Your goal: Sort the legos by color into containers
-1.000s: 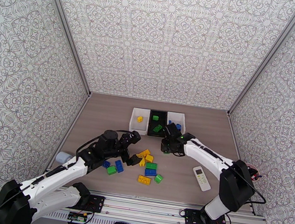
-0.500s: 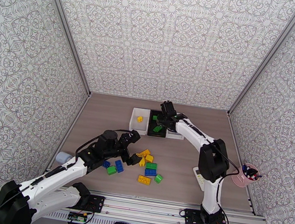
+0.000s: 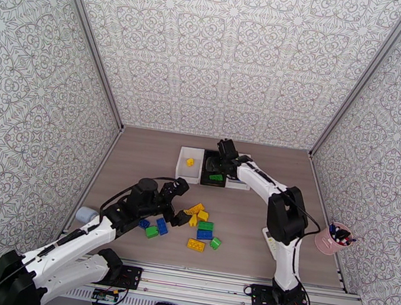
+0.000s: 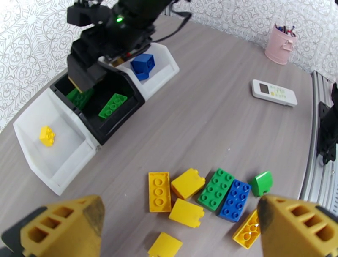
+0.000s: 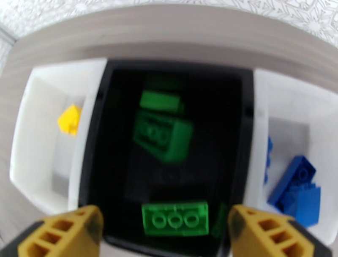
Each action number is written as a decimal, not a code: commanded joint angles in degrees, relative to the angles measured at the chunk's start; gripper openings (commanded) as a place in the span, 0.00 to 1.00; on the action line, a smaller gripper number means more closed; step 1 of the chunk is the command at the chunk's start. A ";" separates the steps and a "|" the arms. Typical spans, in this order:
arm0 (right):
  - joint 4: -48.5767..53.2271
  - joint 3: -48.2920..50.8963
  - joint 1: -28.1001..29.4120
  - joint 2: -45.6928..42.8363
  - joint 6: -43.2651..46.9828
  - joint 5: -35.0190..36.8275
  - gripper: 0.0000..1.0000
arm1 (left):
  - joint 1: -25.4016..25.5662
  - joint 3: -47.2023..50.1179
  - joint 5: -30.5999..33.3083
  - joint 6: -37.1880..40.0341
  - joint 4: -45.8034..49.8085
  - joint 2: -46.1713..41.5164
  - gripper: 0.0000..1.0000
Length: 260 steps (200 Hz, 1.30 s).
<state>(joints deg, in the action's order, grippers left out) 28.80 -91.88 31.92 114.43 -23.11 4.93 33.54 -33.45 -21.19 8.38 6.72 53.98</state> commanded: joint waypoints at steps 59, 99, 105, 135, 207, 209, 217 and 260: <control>4.71 29.50 9.80 -25.36 -7.36 1.18 0.93 | -0.40 -0.01 -4.83 3.13 5.74 -1.77 1.00; 8.16 39.57 16.00 -31.85 -10.80 -0.38 0.95 | -0.45 -1.06 -8.78 3.25 6.68 -0.68 1.00; 8.73 40.52 16.91 -32.22 -10.85 -0.52 0.95 | -0.38 -1.26 -9.68 3.03 6.76 -0.44 1.00; 10.19 42.99 19.91 -32.32 -9.50 -2.12 0.94 | 0.16 -1.36 -11.94 2.29 6.86 0.51 1.00; 8.83 42.48 21.87 -26.75 -3.44 -5.50 0.89 | 2.22 -1.88 -12.34 6.00 8.79 0.87 1.00; 8.93 42.48 21.87 -26.61 -3.28 -5.49 0.89 | 2.23 -1.88 -12.35 6.09 8.82 0.80 1.00; 9.69 42.23 21.87 -26.01 -2.66 -5.47 0.89 | 2.41 -1.84 -12.35 6.46 9.08 0.70 1.00; 11.88 43.13 21.87 -24.17 -6.18 -4.51 0.83 | 2.76 -1.84 -11.92 8.31 10.71 0.69 1.00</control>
<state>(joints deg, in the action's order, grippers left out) 38.57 -49.08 53.43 89.25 -27.20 0.54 35.81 -33.95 -31.94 14.52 15.25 54.83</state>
